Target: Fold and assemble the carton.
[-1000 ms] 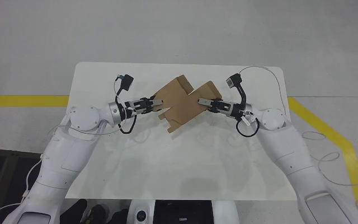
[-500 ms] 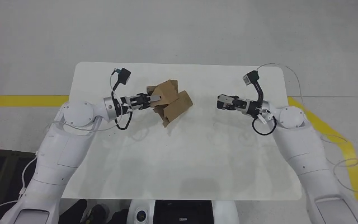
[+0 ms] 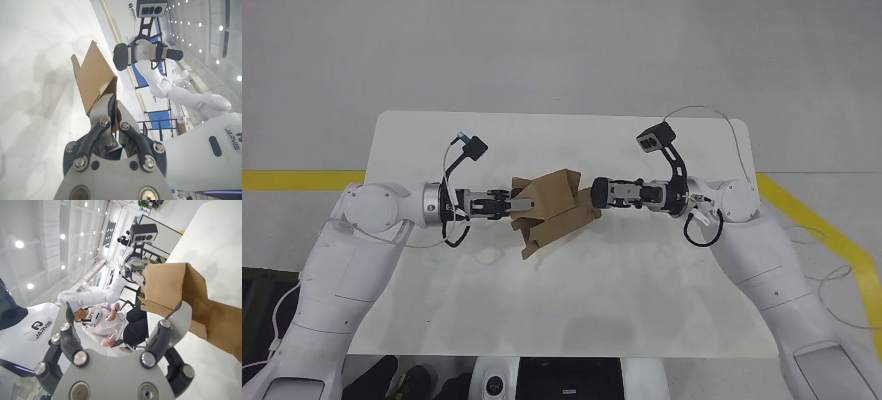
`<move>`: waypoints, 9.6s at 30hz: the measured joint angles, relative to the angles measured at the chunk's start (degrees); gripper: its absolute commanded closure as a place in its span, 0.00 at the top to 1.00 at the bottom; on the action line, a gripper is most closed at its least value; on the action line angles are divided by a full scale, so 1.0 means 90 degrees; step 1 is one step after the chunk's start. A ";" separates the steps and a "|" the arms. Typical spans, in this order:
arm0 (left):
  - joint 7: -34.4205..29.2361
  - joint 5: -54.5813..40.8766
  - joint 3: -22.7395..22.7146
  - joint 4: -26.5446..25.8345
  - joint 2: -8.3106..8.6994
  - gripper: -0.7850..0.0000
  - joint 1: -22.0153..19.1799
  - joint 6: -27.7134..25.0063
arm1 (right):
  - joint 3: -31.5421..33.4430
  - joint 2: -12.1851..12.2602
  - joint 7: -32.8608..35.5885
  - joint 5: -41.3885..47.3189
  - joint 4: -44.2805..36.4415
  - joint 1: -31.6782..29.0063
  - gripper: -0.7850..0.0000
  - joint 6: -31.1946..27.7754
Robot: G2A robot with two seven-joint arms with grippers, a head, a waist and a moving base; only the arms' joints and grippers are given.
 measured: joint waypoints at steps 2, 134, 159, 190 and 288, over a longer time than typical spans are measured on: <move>-0.0088 -0.0075 -0.0029 -0.0054 0.0016 0.00 0.0042 0.0012 | -0.0146 -0.0018 0.0019 0.0036 -0.0014 0.0064 0.78 0.0018; -0.0069 -0.1341 -0.0325 -0.0706 0.0287 1.00 0.0464 0.0776 | -0.1723 -0.0285 -0.0588 -0.0389 0.0691 0.0991 0.00 0.0301; 0.0527 -0.1937 -0.0095 -0.1011 0.0203 1.00 0.0396 0.1297 | -0.1185 -0.0179 -0.1673 -0.1459 -0.0593 0.0195 0.00 0.1469; 0.0839 -0.1213 -0.0184 -0.0966 0.0204 1.00 0.0419 0.1230 | -0.0007 0.0066 -0.1297 -0.1659 -0.1359 -0.0704 0.00 0.1725; 0.0695 -0.1539 0.0104 -0.0874 0.0096 1.00 0.0493 0.1523 | -0.0353 -0.0577 -0.3378 -0.2309 -0.1319 -0.0624 0.00 0.1813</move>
